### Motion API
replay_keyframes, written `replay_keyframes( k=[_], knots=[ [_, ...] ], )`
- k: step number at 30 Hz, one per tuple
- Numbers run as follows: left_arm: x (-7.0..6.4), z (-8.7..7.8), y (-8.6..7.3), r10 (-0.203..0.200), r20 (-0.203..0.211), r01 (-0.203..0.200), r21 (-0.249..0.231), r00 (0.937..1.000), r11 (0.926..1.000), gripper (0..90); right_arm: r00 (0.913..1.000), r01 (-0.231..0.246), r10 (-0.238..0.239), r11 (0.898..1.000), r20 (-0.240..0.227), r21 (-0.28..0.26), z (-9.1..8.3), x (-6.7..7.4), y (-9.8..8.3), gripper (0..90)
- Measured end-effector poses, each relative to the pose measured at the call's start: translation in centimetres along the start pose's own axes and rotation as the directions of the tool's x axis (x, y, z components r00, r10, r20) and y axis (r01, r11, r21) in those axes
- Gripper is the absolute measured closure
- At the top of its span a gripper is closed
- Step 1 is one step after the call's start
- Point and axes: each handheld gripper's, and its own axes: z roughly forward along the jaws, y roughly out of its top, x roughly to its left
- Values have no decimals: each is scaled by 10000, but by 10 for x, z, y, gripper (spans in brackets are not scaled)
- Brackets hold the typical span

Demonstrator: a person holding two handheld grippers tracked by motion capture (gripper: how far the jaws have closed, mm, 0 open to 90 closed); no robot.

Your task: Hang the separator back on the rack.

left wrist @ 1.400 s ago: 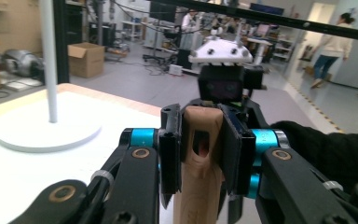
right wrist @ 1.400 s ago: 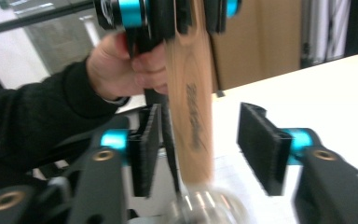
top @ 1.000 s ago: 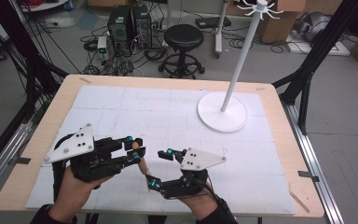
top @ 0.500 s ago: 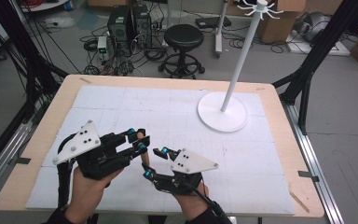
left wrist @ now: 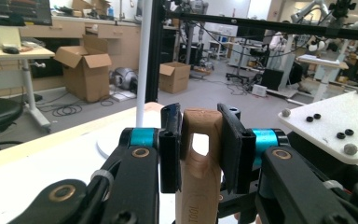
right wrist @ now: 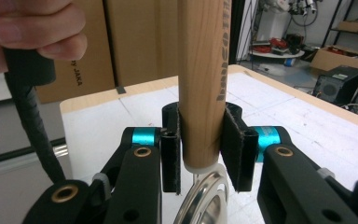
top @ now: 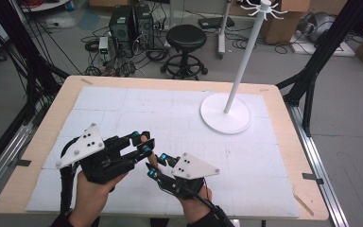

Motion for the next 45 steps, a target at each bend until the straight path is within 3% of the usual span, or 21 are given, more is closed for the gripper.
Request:
replay_keyframes(
  k=[4,6,9,12,14,15,16,17,18,20,21,22,24,25,31,32,35,36,39,43,45],
  knots=[
    [10,-6,1,-291,462,300,-190,9985,9994,504,9993,-51,53,10000,-367,51,-3,-4,-1,705],
    [16,-11,2,-474,1131,505,-250,9925,9984,466,9965,-256,259,9997,-789,55,-6,-7,-1,705],
    [23,-20,2,-577,2311,639,-194,9712,9978,434,9842,-718,682,9973,-1631,-162,-12,-15,0,705],
    [29,-27,1,-626,2917,718,-210,9545,9972,421,9662,-922,850,9956,-2434,-182,-17,-20,-1,705],
    [31,-29,0,-725,3341,827,-165,9397,9964,419,9434,-1064,975,9943,-3171,-108,-19,-24,-1,705],
    [31,-29,-1,-746,3573,849,-133,9310,9963,419,9172,-1246,1110,9922,-3826,-107,-21,-25,-2,705],
    [30,-28,-1,-754,3761,841,-66,9235,9964,419,9172,-1246,1110,9922,-3826,-107,-21,-25,-2,705],
    [29,-26,-2,-763,3980,816,37,9142,9967,420,8898,-1316,1118,9912,-4425,-142,-21,-26,-3,704],
    [28,-25,-3,-768,4182,792,117,9051,9968,420,8898,-1316,1118,9912,-4425,-142,-21,-26,-3,704],
    [25,-20,-5,-824,4477,769,305,8904,9966,421,8537,-1325,1082,9911,-5094,-115,-19,-25,-2,704],
    [24,-18,-5,-840,4636,765,349,8820,9965,420,8270,-1250,1016,9921,-5529,-46,-17,-23,-2,704],
    [23,-17,-6,-895,4760,796,409,8749,9960,420,8270,-1250,1016,9921,-5529,-46,-17,-23,-2,704],
    [20,-14,-6,-936,5082,812,466,8561,9956,421,8143,-1138,958,9935,-5725,44,-16,-21,-2,704],
    [19,-12,-7,-990,5192,845,515,8489,9951,425,8011,-1118,961,9937,-5908,100,-14,-20,-2,704],
    [17,-9,-7,-1144,5674,1003,561,8154,9934,455,7681,-1116,963,9936,-6331,157,-13,-18,-2,705],
    [17,-9,-7,-1153,5730,1021,553,8114,9932,480,7575,-1101,972,9937,-6455,205,-12,-17,-2,704],
    [16,-8,-8,-1005,5821,847,543,8069,9949,514,7493,-1094,968,9938,-6551,217,-11,-17,-2,705],
    [15,-8,-8,-1001,5894,853,529,8016,9950,532,7396,-1098,989,9936,-6657,256,-11,-16,-2,704],
    [14,-8,-8,-870,6016,764,433,7941,9961,590,7267,-1083,983,9937,-6799,279,-9,-15,-2,705],
    [14,-8,-8,-688,6059,578,378,7926,9976,682,7170,-1114,1057,9931,-6890,364,-8,-14,-2,704],
    [14,-9,-9,-534,6032,475,256,7958,9985,727,7120,-1082,1023,9935,-6947,354,-8,-14,-2,704]
  ],
)
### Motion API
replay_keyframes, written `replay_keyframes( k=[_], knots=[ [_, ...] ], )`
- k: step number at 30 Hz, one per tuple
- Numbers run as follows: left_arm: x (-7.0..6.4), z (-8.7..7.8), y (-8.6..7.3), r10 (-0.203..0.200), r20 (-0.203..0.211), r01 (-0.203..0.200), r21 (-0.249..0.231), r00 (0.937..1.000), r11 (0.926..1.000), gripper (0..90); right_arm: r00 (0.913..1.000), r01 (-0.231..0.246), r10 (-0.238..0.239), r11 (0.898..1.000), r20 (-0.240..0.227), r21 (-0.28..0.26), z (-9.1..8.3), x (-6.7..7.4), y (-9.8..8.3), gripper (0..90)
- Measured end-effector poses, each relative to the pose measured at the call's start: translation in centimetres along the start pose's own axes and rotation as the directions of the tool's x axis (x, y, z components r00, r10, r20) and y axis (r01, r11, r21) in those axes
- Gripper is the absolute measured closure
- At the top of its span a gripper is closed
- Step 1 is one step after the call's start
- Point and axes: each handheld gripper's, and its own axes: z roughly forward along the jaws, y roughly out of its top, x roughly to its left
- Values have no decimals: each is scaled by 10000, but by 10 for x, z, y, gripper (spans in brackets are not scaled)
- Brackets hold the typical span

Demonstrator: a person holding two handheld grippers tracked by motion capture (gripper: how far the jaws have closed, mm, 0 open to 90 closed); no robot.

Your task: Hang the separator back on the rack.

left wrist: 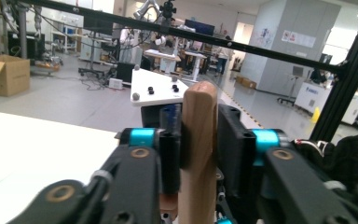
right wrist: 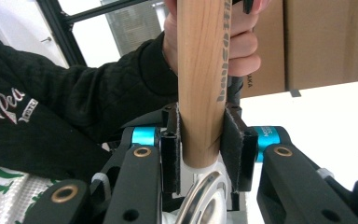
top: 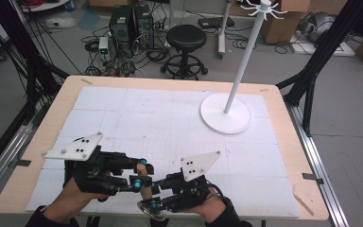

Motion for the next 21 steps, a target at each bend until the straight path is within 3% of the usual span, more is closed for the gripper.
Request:
replay_keyframes(
  k=[7,11,12,13,14,15,17,19,21],
  knots=[
    [-2,1,0,80,-14,-80,-76,10000,9999,738,9998,-21,22,10000,-178,35,1,0,1,704],
    [-4,0,3,59,-586,-65,-89,9983,9999,741,9997,-225,224,9997,-53,-94,-3,-1,2,696],
    [-5,0,4,89,-842,-95,-75,9964,9999,742,9995,-301,301,9995,18,-126,-4,-2,2,670],
    [-5,-1,6,135,-1106,-140,-35,9938,9999,744,9992,-370,371,9993,123,-113,-5,-2,2,570],
    [-5,-1,7,167,-1386,-170,-10,9902,9999,744,9978,-389,401,9990,534,-226,-6,-2,2,460],
    [-5,-2,8,150,-1619,-157,-32,9867,9999,744,9944,-523,548,9982,907,-300,-7,-2,3,420],
    [-5,-3,11,147,-2118,-172,-99,9772,9998,745,9880,-221,277,9990,1521,-384,-10,-1,4,390],
    [-5,-4,12,250,-2600,-274,-58,9653,9996,745,9682,167,-63,9991,2502,-396,-11,2,5,335],
    [-5,-4,12,283,-2956,-315,-60,9549,9995,745,9414,569,-427,9978,3347,-327,-10,4,7,349]
  ],
)
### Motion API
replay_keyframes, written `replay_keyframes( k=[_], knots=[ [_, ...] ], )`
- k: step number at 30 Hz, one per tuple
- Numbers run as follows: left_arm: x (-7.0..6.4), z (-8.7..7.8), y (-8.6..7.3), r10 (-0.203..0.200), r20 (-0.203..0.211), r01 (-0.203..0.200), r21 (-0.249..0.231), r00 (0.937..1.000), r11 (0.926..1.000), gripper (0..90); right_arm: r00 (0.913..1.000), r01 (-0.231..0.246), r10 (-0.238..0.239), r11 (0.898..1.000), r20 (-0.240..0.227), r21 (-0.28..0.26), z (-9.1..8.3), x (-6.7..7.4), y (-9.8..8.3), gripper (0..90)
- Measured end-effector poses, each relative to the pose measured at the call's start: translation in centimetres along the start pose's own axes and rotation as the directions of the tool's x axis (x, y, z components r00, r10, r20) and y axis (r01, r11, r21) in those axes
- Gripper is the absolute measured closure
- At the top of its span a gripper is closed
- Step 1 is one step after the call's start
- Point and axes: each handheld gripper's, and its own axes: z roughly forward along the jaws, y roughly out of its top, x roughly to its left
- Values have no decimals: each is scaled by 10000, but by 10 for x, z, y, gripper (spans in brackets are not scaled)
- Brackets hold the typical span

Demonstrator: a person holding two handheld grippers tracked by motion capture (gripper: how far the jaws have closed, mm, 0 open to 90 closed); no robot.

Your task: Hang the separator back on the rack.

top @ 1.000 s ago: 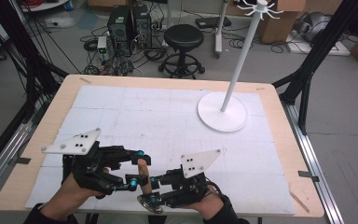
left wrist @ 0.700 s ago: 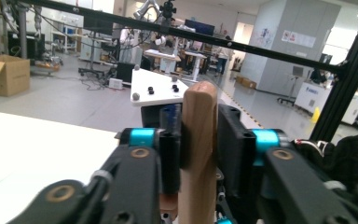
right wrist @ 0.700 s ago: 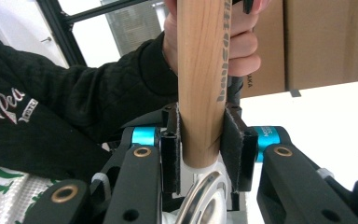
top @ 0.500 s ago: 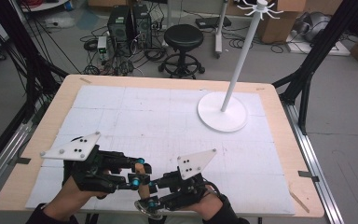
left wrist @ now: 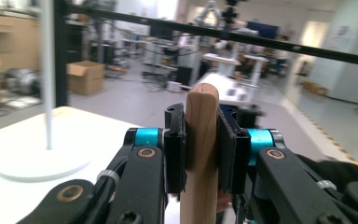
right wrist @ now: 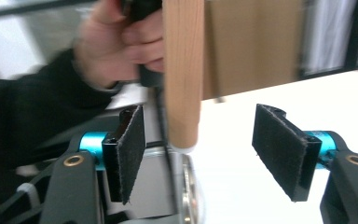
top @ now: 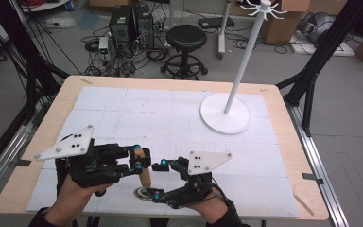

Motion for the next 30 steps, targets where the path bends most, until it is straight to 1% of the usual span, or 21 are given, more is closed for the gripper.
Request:
replay_keyframes(
  k=[1,2,4,5,6,7,10,11,13,14,18,19,22,23,24,25,26,27,29,30],
  knots=[
    [0,0,0,25,-86,-25,8,10000,10000,745,9999,40,-39,10000,142,-35,1,1,1,358],
    [0,1,0,79,-127,-79,44,9999,10000,745,9998,106,-104,9999,141,-110,1,2,1,384],
    [-1,2,-1,50,-151,-50,4,9999,10000,745,9999,161,-161,9997,-40,-161,4,2,2,419],
    [-1,3,-1,66,-146,-65,23,9999,10000,745,9999,124,-125,9998,-78,-174,4,2,3,441],
    [-1,4,-1,54,-127,-53,40,9999,10000,745,9998,28,-34,9996,-209,-266,5,1,3,494],
    [-1,5,-1,59,-101,-59,52,9999,10000,745,9998,28,-34,9996,-209,-266,5,1,3,494],
    [-2,7,-2,42,-31,-42,-9,10000,10000,745,9987,-106,78,9983,-495,-565,4,-1,4,579],
    [-2,7,-2,46,9,-46,-43,10000,10000,745,9987,-146,117,9980,-490,-610,3,-1,4,599],
    [-1,8,-2,22,70,-21,-158,10000,9999,745,9977,-304,262,9973,-628,-670,2,-2,3,624],
    [-1,8,-2,15,72,-13,-176,10000,9998,744,9976,-342,301,9971,-617,-675,1,-3,3,633],
    [-1,8,-2,-48,88,50,-207,9999,9998,745,9974,-373,327,9967,-648,-716,-1,-3,1,704],
    [-1,8,-2,-57,100,59,-180,9999,9998,744,9971,-381,332,9966,-683,-726,-1,-4,0,706],
    [1,9,-3,-252,266,256,-151,9993,9996,741,9954,-414,359,9973,-885,-613,0,-4,0,717],
    [2,9,-4,-430,305,437,-231,9986,9988,735,9964,-351,305,9977,-786,-573,0,-3,0,719],
    [4,8,-5,-612,309,622,-352,9976,9974,687,9971,-332,295,9980,-695,-536,0,-3,0,720],
    [6,7,-5,-717,183,724,-397,9973,9966,578,9976,-382,354,9982,-594,-463,-1,-4,-1,720],
    [8,5,-6,-664,40,665,-495,9978,9966,517,9983,-360,342,9985,-462,-402,-2,-5,-1,720],
    [11,1,-8,-518,-119,510,-636,9986,9967,479,9987,-393,380,9985,-331,-377,-3,-7,-2,720],
    [17,-6,-13,-631,-422,597,-761,9971,9953,386,9989,-455,451,9981,-99,-424,-8,-11,-4,720],
    [21,-11,-16,-606,-609,558,-783,9963,9954,363,9989,-471,470,9979,-31,-450,-10,-12,-5,720]
  ],
)
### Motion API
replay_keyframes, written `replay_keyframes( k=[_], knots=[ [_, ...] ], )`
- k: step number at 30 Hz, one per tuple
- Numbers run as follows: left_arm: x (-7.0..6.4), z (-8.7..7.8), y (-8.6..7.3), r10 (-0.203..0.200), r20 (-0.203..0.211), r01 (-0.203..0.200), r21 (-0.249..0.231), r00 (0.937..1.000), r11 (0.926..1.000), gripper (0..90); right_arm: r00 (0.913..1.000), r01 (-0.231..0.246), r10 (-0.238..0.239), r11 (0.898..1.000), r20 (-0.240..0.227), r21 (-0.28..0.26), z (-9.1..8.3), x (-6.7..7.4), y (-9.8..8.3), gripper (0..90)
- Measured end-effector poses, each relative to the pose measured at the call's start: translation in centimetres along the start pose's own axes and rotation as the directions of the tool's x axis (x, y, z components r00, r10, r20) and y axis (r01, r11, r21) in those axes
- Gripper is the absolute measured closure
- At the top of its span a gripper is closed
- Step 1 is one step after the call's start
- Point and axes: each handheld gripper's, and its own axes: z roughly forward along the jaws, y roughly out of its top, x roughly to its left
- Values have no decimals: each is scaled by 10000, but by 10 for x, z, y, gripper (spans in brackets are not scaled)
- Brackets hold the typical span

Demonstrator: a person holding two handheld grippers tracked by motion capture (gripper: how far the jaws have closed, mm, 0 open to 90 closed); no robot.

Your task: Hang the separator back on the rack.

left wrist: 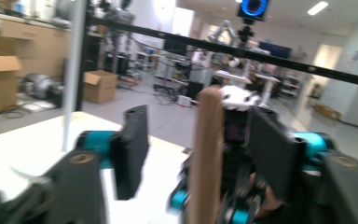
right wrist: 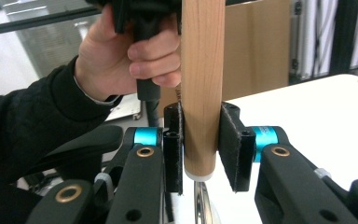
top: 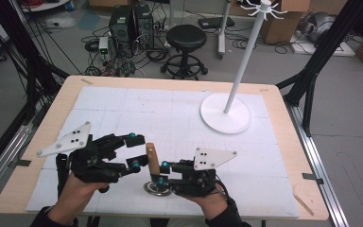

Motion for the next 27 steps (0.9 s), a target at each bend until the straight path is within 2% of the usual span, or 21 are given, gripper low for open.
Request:
replay_keyframes(
  k=[2,5,10,15,18,21,25,27],
  knots=[
    [9,-9,-7,129,-380,-129,19,9992,9999,303,9996,33,-31,10000,273,-71,-6,-5,0,720],
    [20,-22,-21,213,-1084,-180,309,9939,9994,262,9980,9,8,9997,634,-255,-16,-12,3,720],
    [38,-41,-46,327,-2098,-161,807,9772,9966,178,9888,-27,102,9987,1486,-509,-31,-30,10,720],
    [53,-56,-67,489,-2548,-193,1176,9658,9929,177,9753,-1,169,9971,2202,-758,-45,-52,25,720],
    [58,-60,-71,519,-2694,-199,1203,9616,9925,177,9647,2,221,9964,2625,-848,-52,-63,35,720],
    [60,-62,-75,701,-2622,-399,1186,9625,9921,176,9485,95,229,9949,3161,-1006,-60,-77,46,720],
    [63,-62,-78,706,-2635,-369,1307,9621,9907,177,9250,133,337,9926,3784,-1210,-72,-95,59,720],
    [63,-62,-79,672,-2618,-325,1345,9628,9904,177,9103,126,385,9926,4121,-1204,-78,-104,68,720]
  ],
)
